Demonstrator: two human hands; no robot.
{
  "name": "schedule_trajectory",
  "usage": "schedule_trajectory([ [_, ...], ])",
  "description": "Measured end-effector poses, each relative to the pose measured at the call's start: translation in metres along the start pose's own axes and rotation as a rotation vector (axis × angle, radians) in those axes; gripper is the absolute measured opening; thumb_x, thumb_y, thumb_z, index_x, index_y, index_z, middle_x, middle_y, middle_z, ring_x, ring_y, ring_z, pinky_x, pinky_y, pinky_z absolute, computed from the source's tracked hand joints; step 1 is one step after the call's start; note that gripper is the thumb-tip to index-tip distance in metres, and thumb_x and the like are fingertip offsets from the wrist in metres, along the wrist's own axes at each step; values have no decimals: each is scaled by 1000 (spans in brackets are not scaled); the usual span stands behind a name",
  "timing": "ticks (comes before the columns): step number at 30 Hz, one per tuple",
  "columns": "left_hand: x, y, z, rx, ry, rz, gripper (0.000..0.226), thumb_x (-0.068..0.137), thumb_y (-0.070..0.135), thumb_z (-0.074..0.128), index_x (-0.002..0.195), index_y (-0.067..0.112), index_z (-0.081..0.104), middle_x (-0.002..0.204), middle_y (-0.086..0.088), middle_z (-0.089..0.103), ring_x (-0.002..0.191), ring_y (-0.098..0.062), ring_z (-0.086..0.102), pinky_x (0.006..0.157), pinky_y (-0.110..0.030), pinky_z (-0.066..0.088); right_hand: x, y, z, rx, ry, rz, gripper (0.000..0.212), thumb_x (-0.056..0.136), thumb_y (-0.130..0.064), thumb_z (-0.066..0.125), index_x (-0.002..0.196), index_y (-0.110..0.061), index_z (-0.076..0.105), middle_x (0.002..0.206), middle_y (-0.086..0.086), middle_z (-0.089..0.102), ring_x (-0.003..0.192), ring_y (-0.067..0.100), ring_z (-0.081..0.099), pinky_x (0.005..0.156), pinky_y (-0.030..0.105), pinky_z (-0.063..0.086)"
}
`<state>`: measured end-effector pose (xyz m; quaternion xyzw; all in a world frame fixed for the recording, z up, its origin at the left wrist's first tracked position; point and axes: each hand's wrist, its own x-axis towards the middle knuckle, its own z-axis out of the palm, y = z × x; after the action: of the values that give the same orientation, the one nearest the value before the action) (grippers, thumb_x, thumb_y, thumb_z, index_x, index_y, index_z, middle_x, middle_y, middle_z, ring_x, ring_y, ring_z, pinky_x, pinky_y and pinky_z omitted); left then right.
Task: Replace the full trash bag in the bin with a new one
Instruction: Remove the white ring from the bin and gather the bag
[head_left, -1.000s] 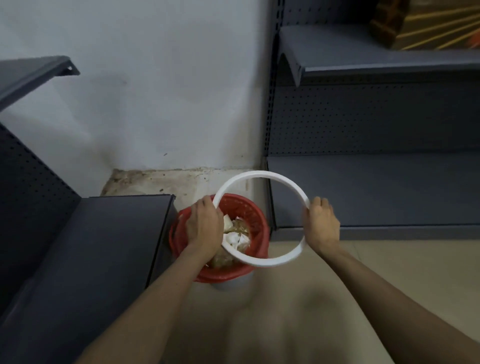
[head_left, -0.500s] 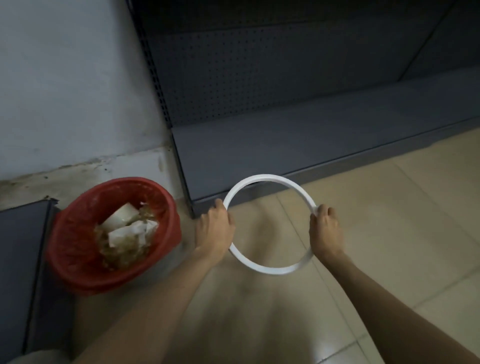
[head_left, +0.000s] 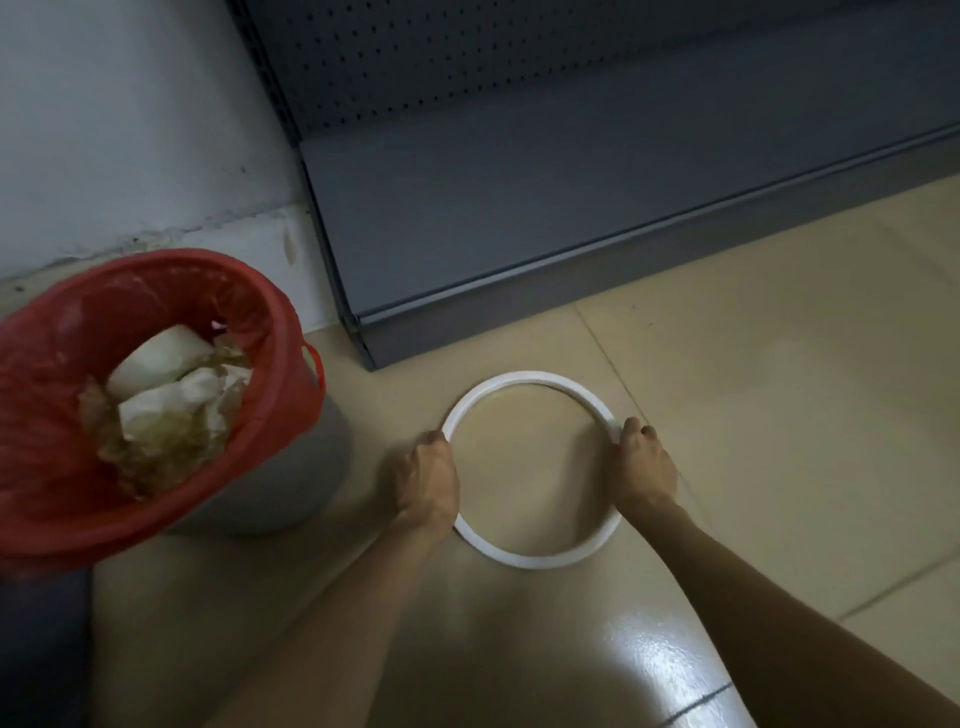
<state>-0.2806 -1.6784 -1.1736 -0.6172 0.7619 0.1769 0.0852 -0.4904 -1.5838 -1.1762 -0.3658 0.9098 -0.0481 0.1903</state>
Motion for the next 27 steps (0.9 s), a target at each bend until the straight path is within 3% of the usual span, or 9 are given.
schedule_trajectory([
  [5, -3, 0, -5, 45, 18, 43, 23, 102, 23, 42, 119, 10, 50, 113, -13, 67, 105, -32, 64, 83, -39, 49, 1, 2, 2, -4, -16, -13, 18, 96, -5, 45, 114, -1, 46, 117, 21, 53, 102, 41, 60, 75, 41, 44],
  [8, -8, 10, -31, 32, 70, 95, 31, 102, 34, 40, 118, 9, 50, 113, -13, 63, 101, -32, 64, 78, -39, 48, -1, -7, -19, -58, 53, -94, 19, 98, -19, 47, 110, -4, 47, 111, 16, 55, 99, 38, 59, 70, 39, 42],
  [11, -14, 23, -75, -24, 148, 161, 30, 101, 33, 40, 117, 10, 50, 110, -13, 62, 98, -33, 64, 74, -39, 46, -4, -32, -61, -29, 206, -213, 33, 97, -36, 49, 103, -5, 55, 102, 15, 61, 95, 36, 60, 68, 38, 43],
  [18, -21, 32, -220, -117, 376, 264, 31, 100, 35, 41, 113, 11, 54, 110, -13, 65, 101, -35, 64, 79, -41, 48, -12, -122, -177, 45, 407, -448, 37, 93, -37, 55, 87, -2, 65, 89, 19, 67, 87, 39, 62, 75, 43, 48],
  [22, -29, -2, -291, -111, 502, 228, 31, 99, 36, 43, 110, 10, 56, 107, -13, 65, 100, -34, 63, 80, -41, 48, -25, -192, -222, 88, 459, -592, 37, 93, -40, 56, 86, -4, 64, 90, 17, 67, 89, 39, 61, 74, 42, 47],
  [27, -46, -84, -330, -84, 548, 41, 36, 100, 36, 41, 117, 10, 58, 115, -9, 62, 106, -27, 58, 81, -40, 48, -51, -274, -230, 100, 436, -790, 42, 94, -45, 52, 89, -5, 62, 91, 14, 65, 86, 35, 60, 67, 39, 45],
])
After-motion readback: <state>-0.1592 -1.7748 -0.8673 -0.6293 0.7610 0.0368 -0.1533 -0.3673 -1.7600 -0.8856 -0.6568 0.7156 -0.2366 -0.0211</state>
